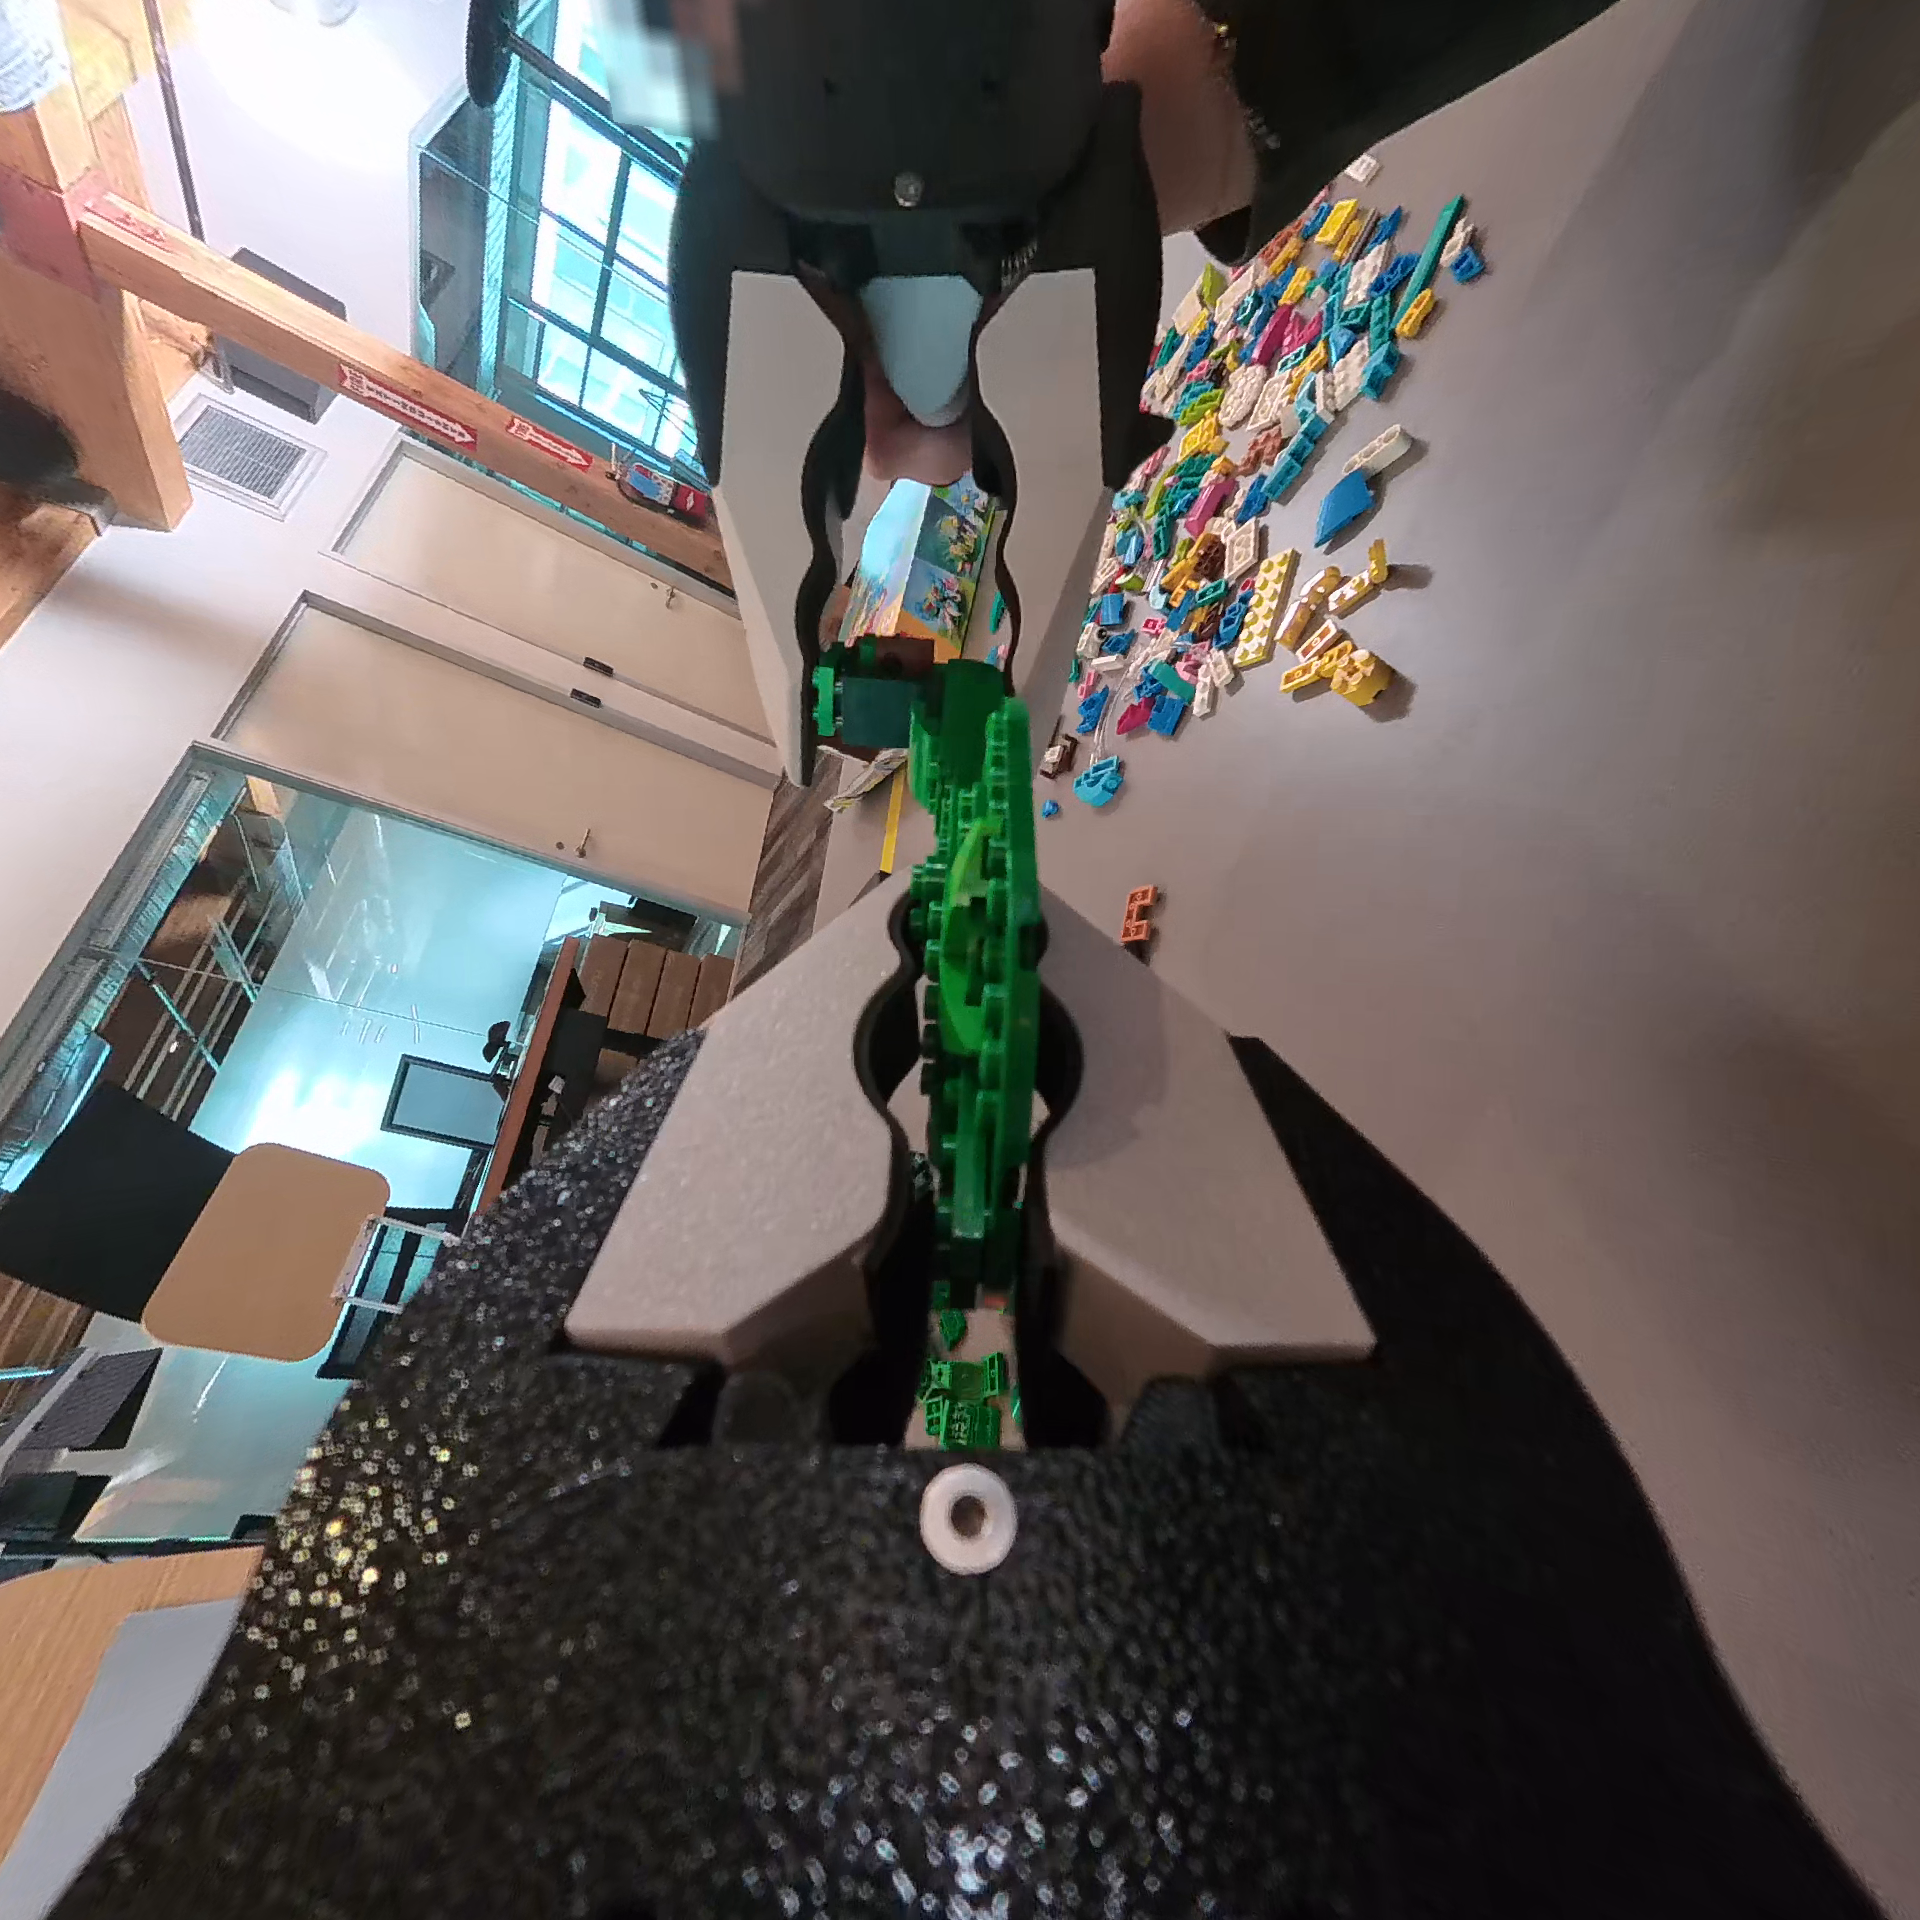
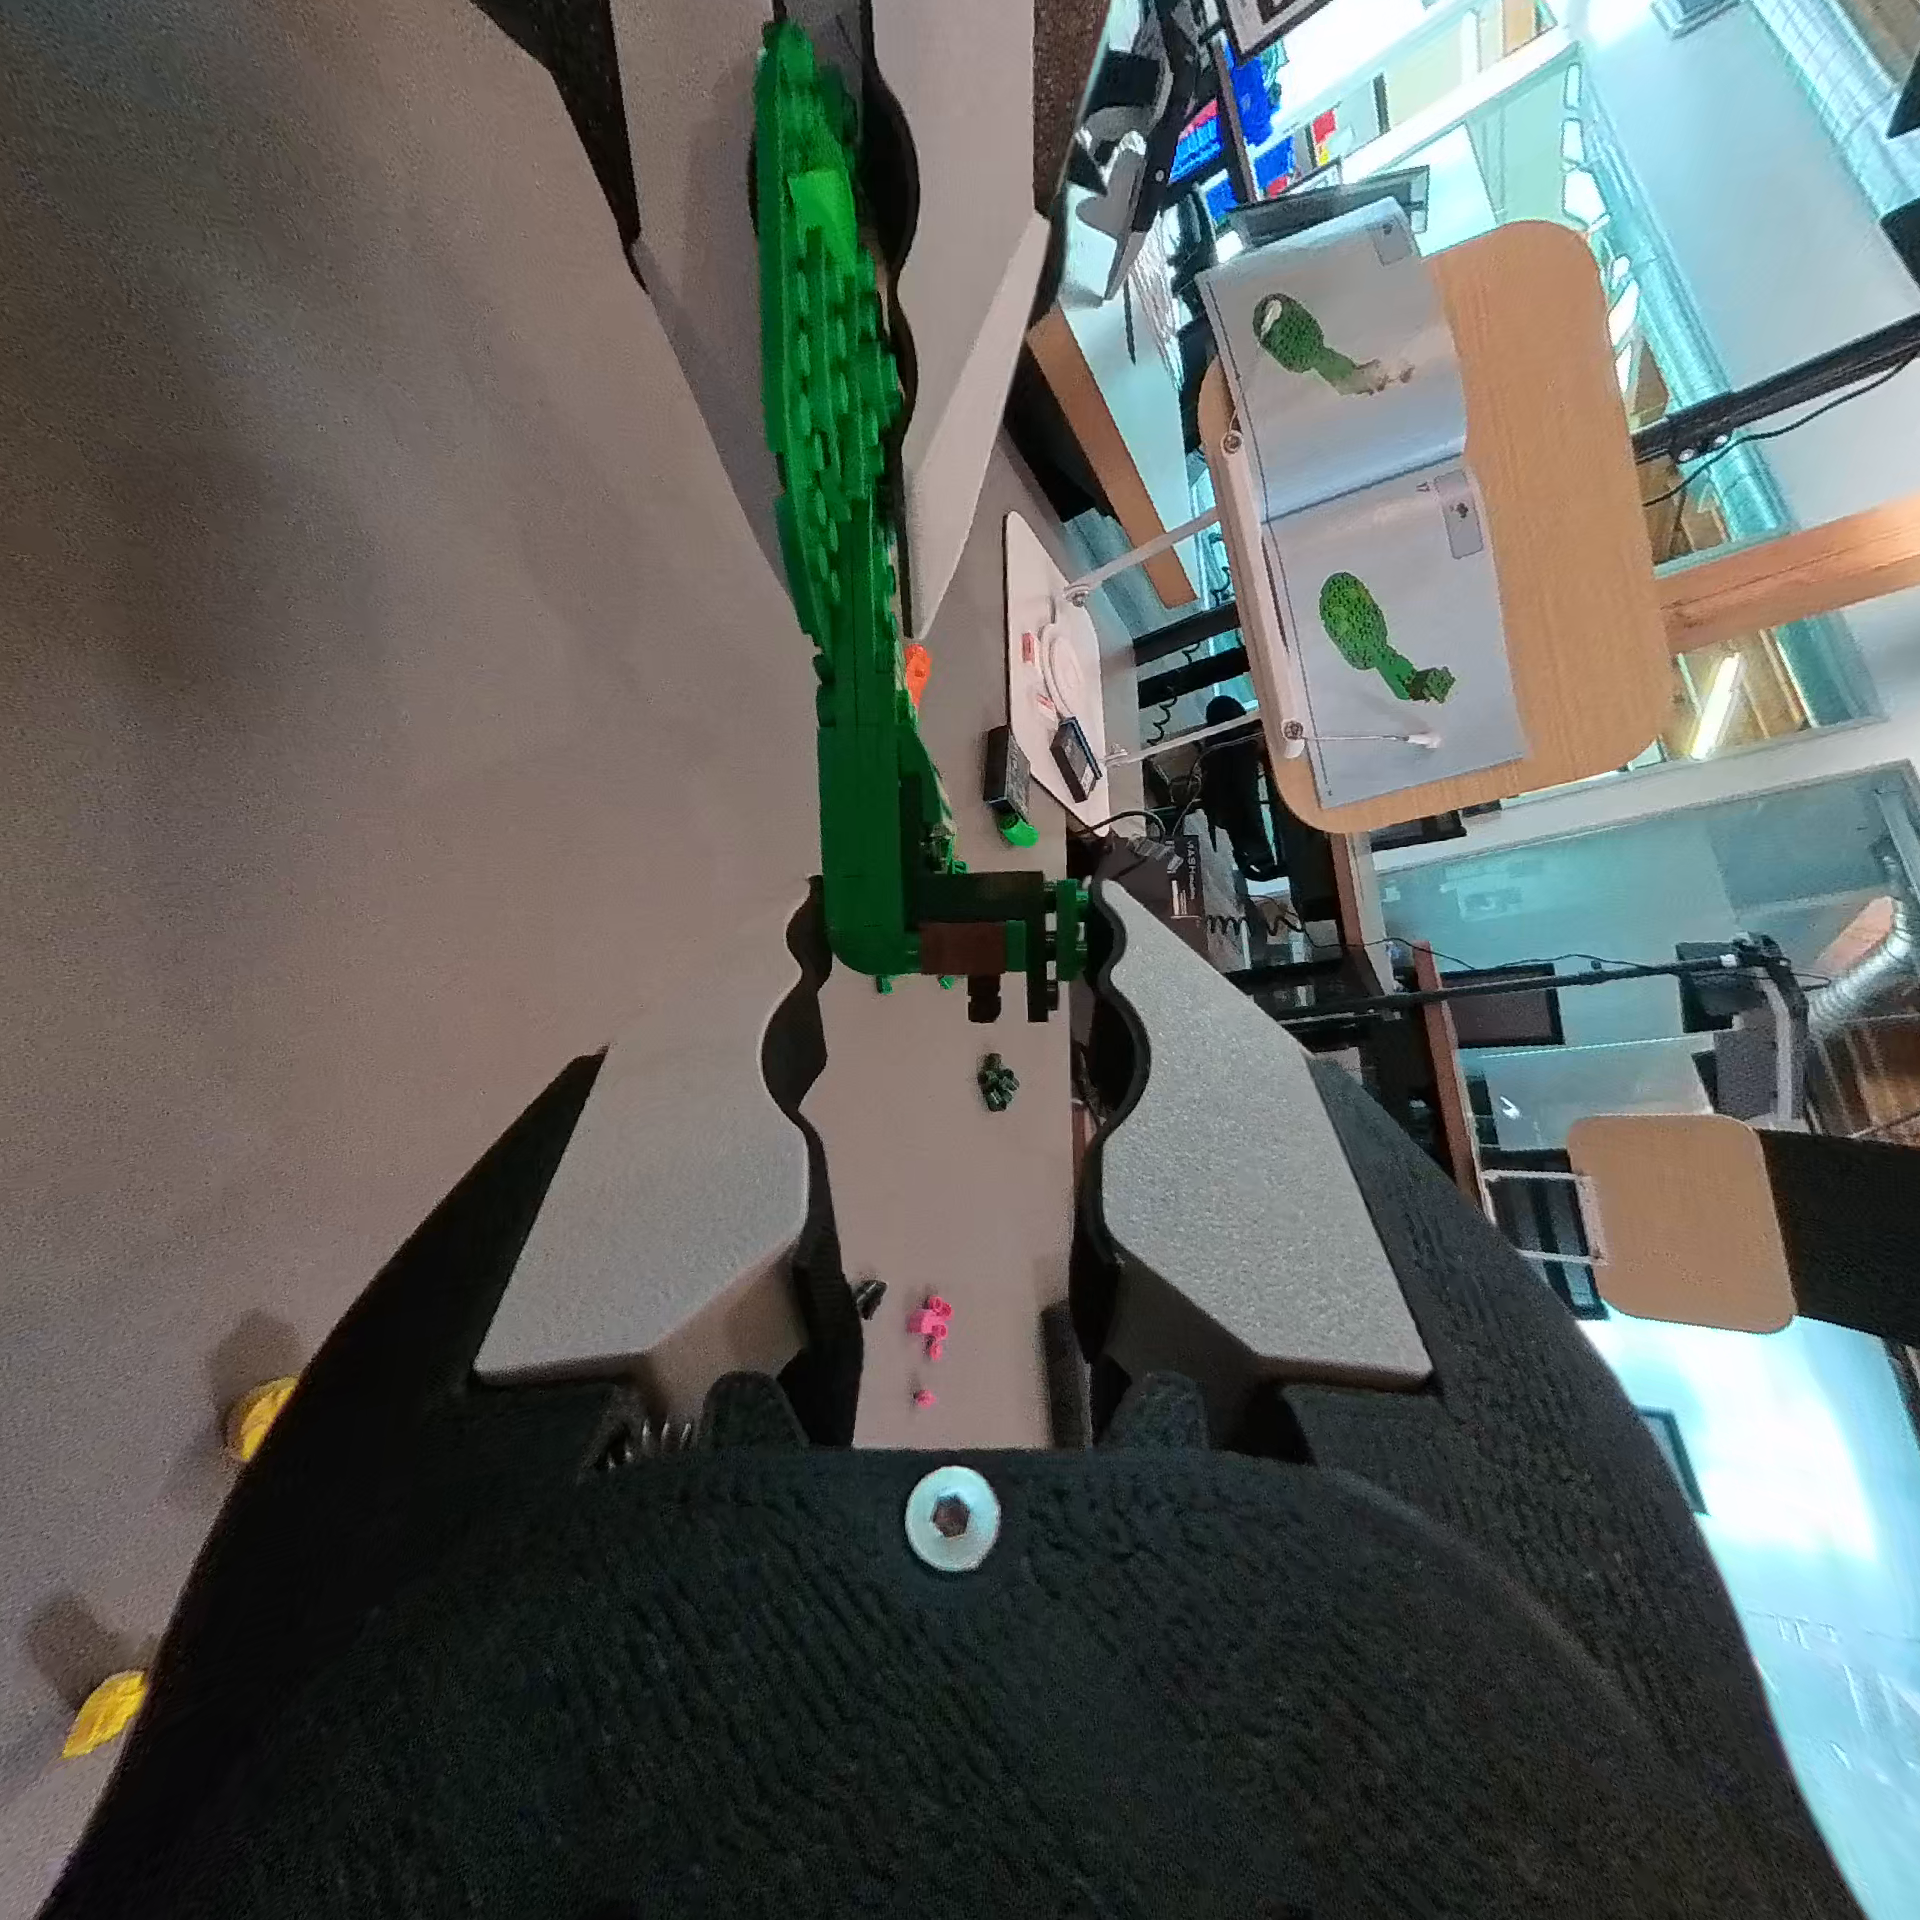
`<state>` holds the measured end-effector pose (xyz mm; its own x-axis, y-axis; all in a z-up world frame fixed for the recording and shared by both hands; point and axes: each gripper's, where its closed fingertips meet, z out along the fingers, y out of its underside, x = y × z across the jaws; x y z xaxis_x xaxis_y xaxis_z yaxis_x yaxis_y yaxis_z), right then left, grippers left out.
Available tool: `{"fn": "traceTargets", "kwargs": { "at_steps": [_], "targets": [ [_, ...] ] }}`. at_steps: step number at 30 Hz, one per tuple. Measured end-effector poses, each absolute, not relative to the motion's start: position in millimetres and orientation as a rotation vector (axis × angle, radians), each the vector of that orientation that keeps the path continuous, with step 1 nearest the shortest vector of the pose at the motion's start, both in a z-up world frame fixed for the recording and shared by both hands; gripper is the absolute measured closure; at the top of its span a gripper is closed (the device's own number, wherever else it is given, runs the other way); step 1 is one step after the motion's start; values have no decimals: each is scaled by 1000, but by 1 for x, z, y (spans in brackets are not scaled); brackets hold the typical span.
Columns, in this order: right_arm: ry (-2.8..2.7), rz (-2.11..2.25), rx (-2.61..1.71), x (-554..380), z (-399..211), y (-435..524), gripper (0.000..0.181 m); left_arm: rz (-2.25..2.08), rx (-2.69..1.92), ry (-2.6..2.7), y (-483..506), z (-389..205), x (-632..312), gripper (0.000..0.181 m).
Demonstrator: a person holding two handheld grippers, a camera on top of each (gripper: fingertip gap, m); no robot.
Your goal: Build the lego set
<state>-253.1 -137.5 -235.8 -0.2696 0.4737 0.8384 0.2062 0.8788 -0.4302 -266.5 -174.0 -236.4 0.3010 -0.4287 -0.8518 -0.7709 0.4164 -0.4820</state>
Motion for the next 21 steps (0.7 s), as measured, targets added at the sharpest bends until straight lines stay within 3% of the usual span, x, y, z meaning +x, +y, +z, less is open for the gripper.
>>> {"fn": "traceTargets", "kwargs": {
  "at_steps": [1,21],
  "targets": [
    [-1852,271,-506,-253,-236,-137,134,325,-1202,1326,-174,-236,-267,170],
    [-1808,166,-586,-256,-245,-131,135,327,-1228,1325,-169,-241,-271,170]
  ]
}}
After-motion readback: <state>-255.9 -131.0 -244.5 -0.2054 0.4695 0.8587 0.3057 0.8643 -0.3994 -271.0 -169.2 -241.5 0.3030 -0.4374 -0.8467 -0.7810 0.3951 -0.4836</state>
